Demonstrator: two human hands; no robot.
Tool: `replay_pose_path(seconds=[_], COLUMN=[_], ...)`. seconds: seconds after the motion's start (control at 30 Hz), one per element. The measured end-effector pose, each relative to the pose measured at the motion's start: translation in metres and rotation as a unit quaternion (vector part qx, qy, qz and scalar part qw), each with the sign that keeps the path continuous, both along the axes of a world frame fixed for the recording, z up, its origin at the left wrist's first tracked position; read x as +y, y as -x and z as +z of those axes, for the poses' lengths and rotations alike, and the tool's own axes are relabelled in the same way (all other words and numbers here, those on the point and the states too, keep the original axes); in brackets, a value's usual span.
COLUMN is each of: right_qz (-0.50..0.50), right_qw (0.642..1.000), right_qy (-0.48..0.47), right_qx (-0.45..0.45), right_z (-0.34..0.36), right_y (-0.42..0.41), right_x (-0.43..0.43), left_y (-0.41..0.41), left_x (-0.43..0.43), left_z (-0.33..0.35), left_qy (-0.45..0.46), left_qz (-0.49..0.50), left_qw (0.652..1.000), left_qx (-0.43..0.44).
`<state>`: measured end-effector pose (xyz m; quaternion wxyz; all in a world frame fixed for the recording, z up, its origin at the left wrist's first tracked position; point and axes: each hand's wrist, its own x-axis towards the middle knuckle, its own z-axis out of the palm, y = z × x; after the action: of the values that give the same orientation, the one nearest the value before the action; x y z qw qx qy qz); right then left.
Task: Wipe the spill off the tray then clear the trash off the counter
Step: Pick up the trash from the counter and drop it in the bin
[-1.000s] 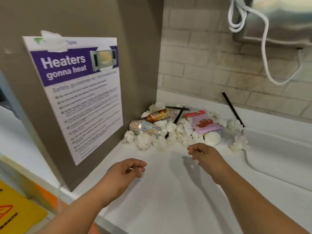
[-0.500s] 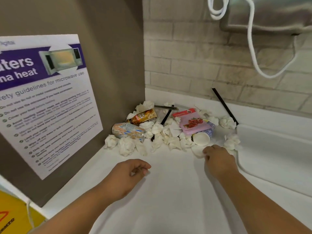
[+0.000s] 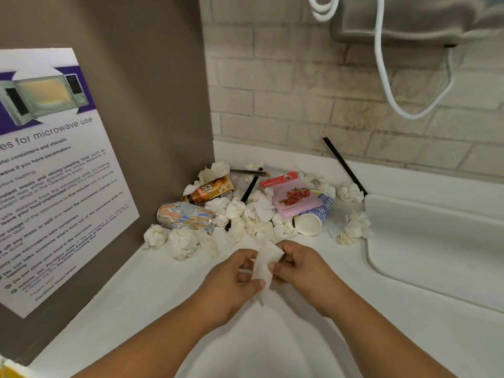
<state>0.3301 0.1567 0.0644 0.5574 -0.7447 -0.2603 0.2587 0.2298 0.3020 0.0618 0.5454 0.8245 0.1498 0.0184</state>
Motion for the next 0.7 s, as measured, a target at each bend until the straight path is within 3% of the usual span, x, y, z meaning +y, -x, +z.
replay_pose_path(seconds=[0.1, 0.17, 0.23, 0.3, 0.4, 0.5, 0.6, 0.7], right_qz=[0.006, -0.071, -0.153, -0.190, -0.146, -0.080, -0.059, -0.054], right_qw=[1.000, 0.991, 0.947, 0.892, 0.843, 0.788, 0.755, 0.756], right_qy=[-0.021, 0.025, 0.123, 0.239, 0.420, 0.533, 0.570, 0.564], right_qx=[-0.003, -0.110, -0.253, -0.332, -0.303, -0.298, -0.319, -0.327], right_z=[0.005, 0.004, -0.001, -0.006, -0.008, -0.006, -0.007, -0.009], right_y=[-0.009, -0.031, -0.064, -0.096, -0.122, -0.128, -0.129, -0.129], right_x=[-0.005, -0.012, -0.026, -0.040, -0.050, -0.046, -0.043, -0.042], left_y=[-0.001, 0.003, 0.008, 0.013, 0.018, 0.023, 0.027, 0.030], left_x=[0.003, 0.009, 0.018, 0.026, 0.036, 0.041, 0.045, 0.048], left_z=[-0.005, -0.008, -0.009, -0.010, -0.011, -0.012, -0.012, -0.014], left_qy=[-0.063, -0.070, -0.072, -0.084, -0.100, -0.096, -0.093, -0.102], left_qz=[0.051, 0.063, 0.073, 0.086, 0.107, 0.124, 0.133, 0.138], left_qw=[0.997, 0.996, 0.995, 0.993, 0.989, 0.988, 0.987, 0.985], left_qx=[-0.016, -0.007, 0.006, 0.015, 0.016, 0.011, 0.005, 0.005])
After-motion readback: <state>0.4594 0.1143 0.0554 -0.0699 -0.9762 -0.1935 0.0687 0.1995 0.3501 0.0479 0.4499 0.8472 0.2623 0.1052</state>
